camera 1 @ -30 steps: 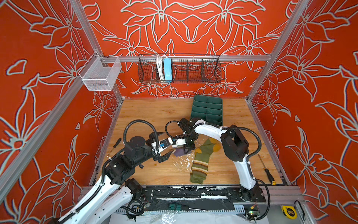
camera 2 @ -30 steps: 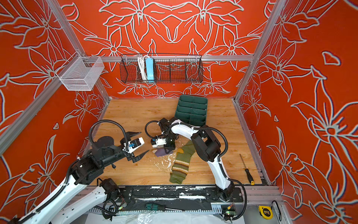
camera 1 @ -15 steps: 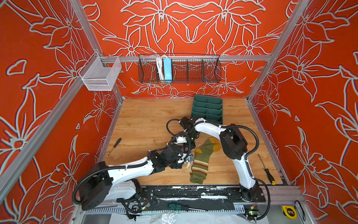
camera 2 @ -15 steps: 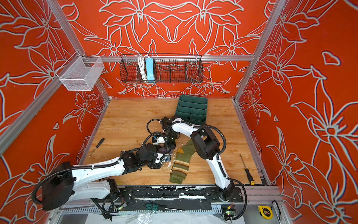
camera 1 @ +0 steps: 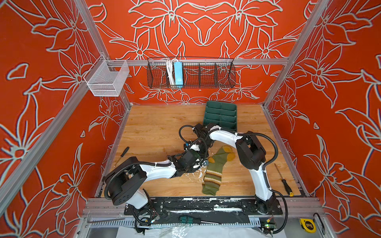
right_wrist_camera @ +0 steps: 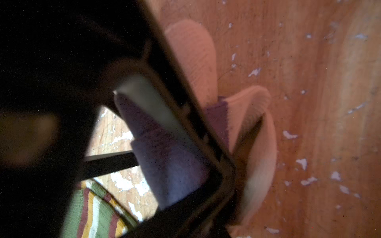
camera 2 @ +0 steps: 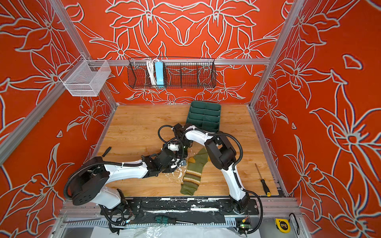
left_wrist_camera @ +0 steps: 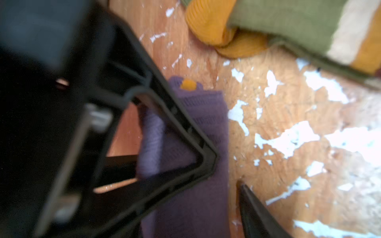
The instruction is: Roll the socks
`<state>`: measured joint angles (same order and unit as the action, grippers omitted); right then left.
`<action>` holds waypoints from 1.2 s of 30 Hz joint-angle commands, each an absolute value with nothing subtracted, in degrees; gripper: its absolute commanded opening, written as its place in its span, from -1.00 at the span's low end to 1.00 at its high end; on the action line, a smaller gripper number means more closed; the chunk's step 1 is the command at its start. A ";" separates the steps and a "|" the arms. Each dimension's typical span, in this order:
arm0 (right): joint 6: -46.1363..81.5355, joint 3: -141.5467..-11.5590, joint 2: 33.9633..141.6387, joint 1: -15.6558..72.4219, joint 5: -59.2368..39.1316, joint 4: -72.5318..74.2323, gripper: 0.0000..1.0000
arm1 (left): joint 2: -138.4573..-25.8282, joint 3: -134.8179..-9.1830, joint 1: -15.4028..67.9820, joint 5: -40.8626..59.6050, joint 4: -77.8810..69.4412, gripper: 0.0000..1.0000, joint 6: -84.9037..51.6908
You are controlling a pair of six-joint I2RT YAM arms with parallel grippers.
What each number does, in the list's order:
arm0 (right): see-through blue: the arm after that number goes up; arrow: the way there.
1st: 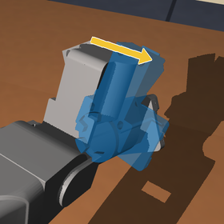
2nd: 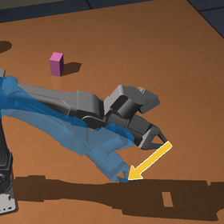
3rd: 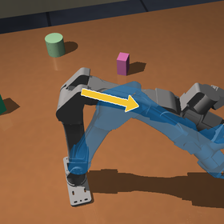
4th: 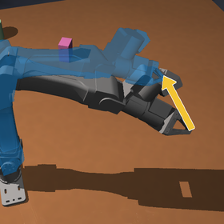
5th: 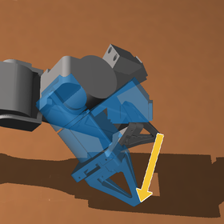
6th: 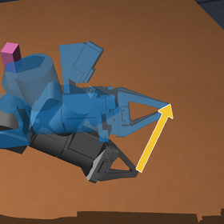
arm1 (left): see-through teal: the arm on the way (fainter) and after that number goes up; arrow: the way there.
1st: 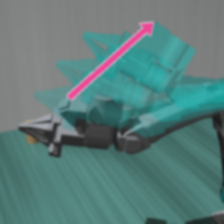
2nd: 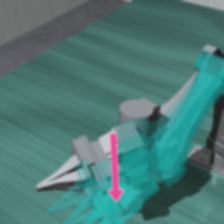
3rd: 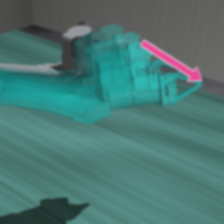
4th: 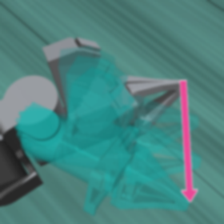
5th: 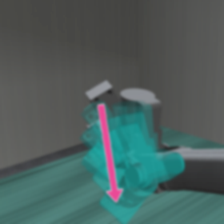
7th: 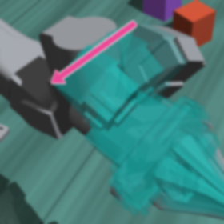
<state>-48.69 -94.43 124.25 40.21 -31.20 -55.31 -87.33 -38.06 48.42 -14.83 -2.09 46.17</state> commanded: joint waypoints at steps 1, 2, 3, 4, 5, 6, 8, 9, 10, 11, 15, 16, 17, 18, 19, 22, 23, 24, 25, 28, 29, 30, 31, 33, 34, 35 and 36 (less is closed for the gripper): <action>-50.45 -92.13 125.27 40.66 -28.34 -53.44 -1.00 | -89.25 -40.57 46.59 -17.49 -0.45 0.36 45.87; -50.49 -92.03 125.19 40.67 -28.64 -53.44 -1.00 | -89.99 -40.88 46.39 -17.87 -0.59 0.35 45.75; -50.52 -91.94 125.17 40.63 -28.91 -53.31 -1.00 | -90.73 -41.08 46.41 -18.35 -0.78 0.35 45.79; -50.29 -91.85 125.09 40.60 -28.87 -53.11 -1.00 | -91.50 -41.45 46.41 -18.77 -0.96 0.32 45.78; -49.82 -91.63 124.99 40.56 -28.66 -52.60 -1.00 | -92.39 -41.93 46.45 -19.10 -0.73 0.23 45.77; -49.54 -91.38 124.69 40.44 -28.78 -52.00 -1.00 | -93.33 -42.46 46.41 -19.69 -0.50 0.10 45.72; -48.63 -90.59 124.16 40.26 -29.08 -50.38 -1.00 | -95.10 -44.19 46.35 -21.21 1.33 -0.37 42.87; -48.31 -90.24 123.84 40.07 -29.24 -49.66 -1.00 | -95.99 -44.87 46.32 -22.03 1.97 -0.69 42.25; -48.02 -90.03 123.67 40.03 -29.27 -49.35 -1.00 | -96.42 -45.28 46.33 -22.26 2.73 -0.88 42.04; -47.62 -89.66 123.36 39.95 -29.27 -48.67 -1.00 | -96.90 -45.52 46.32 -22.50 3.32 -1.00 41.93; -43.90 -87.07 120.38 38.61 -29.60 -45.03 -0.34 | -96.55 -45.70 46.23 -22.46 4.47 -1.00 41.16; -42.84 -85.88 119.28 37.98 -29.87 -43.57 -0.16 | -96.04 -45.88 46.15 -21.73 5.37 -1.00 40.81; -41.88 -84.44 117.42 37.19 -30.37 -41.98 0.01 | -95.59 -46.41 46.03 -20.57 7.25 -1.00 40.37; -40.36 -82.26 115.26 36.37 -30.00 -39.36 0.20 | -95.14 -46.64 45.97 -19.54 8.70 -1.00 40.17; -39.11 -80.44 113.33 35.66 -29.73 -36.99 0.29 | -94.89 -46.88 45.88 -18.46 10.23 -1.00 40.21; -34.51 -74.42 106.82 32.27 -29.75 -29.41 0.52 | -94.49 -47.11 45.71 -15.32 14.91 -1.00 41.10; -32.57 -72.45 104.63 31.07 -29.40 -26.83 0.52 | -94.50 -46.93 45.57 -14.62 15.95 -1.00 41.42; -30.63 -70.68 102.37 29.97 -28.75 -24.49 0.52 | -94.49 -47.08 45.25 -13.42 17.35 -1.00 41.72; -28.80 -69.14 100.52 29.10 -28.09 -22.10 0.52 | -94.52 -47.35 44.81 -11.64 18.58 -1.00 41.83; -21.41 -64.12 94.45 25.65 -22.80 -13.34 0.53 | -95.77 -50.82 42.57 -4.62 23.57 -1.00 41.20; -18.69 -62.67 92.88 24.66 -20.58 -10.60 0.54 | -97.24 -52.88 41.88 -3.10 26.07 -1.00 40.78; -16.25 -61.20 91.00 23.52 -19.66 -8.33 0.55 | -98.73 -54.60 41.59 -3.25 27.90 -1.00 40.25; -14.35 -59.75 89.15 22.30 -18.89 -5.96 0.55 | -100.25 -56.22 41.49 -3.80 29.57 -1.00 39.99; -11.56 -56.93 85.43 20.92 -16.37 -1.92 0.55 | -102.63 -58.38 41.40 -3.81 31.76 -1.00 39.89; -10.63 -55.22 83.32 20.52 -15.05 0.22 0.55 | -103.31 -59.21 41.25 -2.94 32.72 -1.00 39.89; -9.76 -53.44 80.86 20.32 -12.64 2.44 0.55 | -103.79 -60.09 41.06 -1.39 34.17 -1.00 40.19; -9.31 -52.04 78.75 20.24 -10.67 4.36 0.55 | -104.00 -60.72 40.84 0.12 35.17 -1.00 40.37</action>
